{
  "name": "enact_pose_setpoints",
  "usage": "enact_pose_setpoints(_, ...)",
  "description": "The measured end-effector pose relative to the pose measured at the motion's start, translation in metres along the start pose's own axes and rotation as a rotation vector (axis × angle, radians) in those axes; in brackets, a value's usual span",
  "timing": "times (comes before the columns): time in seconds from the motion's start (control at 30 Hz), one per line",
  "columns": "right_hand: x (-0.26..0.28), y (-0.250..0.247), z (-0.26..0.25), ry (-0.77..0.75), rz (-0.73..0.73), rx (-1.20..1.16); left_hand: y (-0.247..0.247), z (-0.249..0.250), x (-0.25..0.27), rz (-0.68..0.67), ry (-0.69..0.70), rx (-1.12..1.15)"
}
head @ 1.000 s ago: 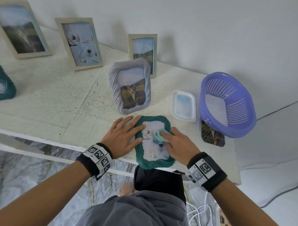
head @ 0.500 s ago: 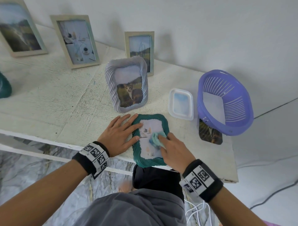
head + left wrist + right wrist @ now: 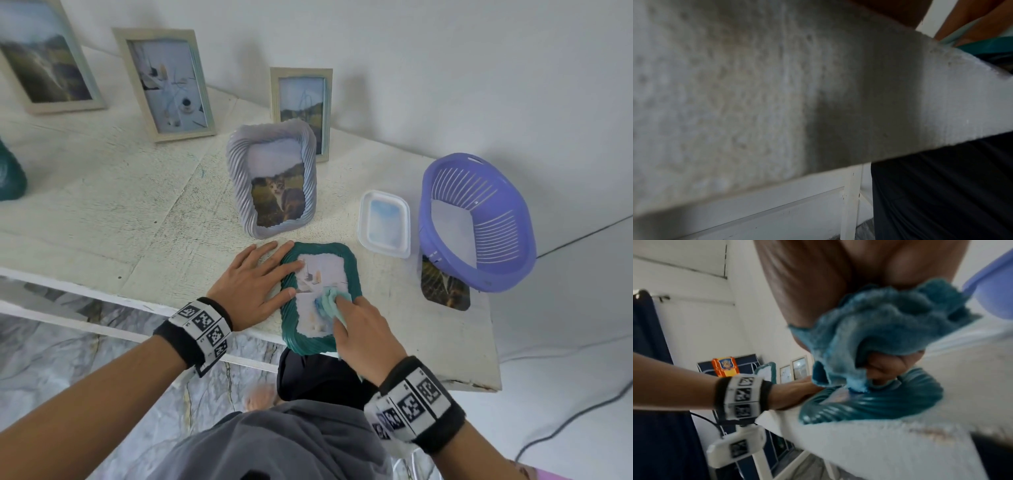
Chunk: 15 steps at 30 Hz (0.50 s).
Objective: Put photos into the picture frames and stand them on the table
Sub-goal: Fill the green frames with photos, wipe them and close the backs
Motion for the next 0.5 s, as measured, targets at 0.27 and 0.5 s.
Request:
enact_pose_setpoints(0.27, -0.005, -0.013, 0.009, 0.004, 0.062, -0.165, -0.001, 0.001, 0.0, -0.003, 0.007, 0.007)
enact_pose_setpoints(0.5, 0.01, 0.001, -0.006, -0.195, -0.11, -0.117, -0.001, 0.001, -0.001, -0.012, 0.007, 0.002)
Point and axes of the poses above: each hand's wrist, its own x-axis away from the middle knuckle, its own y-axis out of the palm, z = x × y, the point moved 10 cm from there along -x, towards the middle knuckle
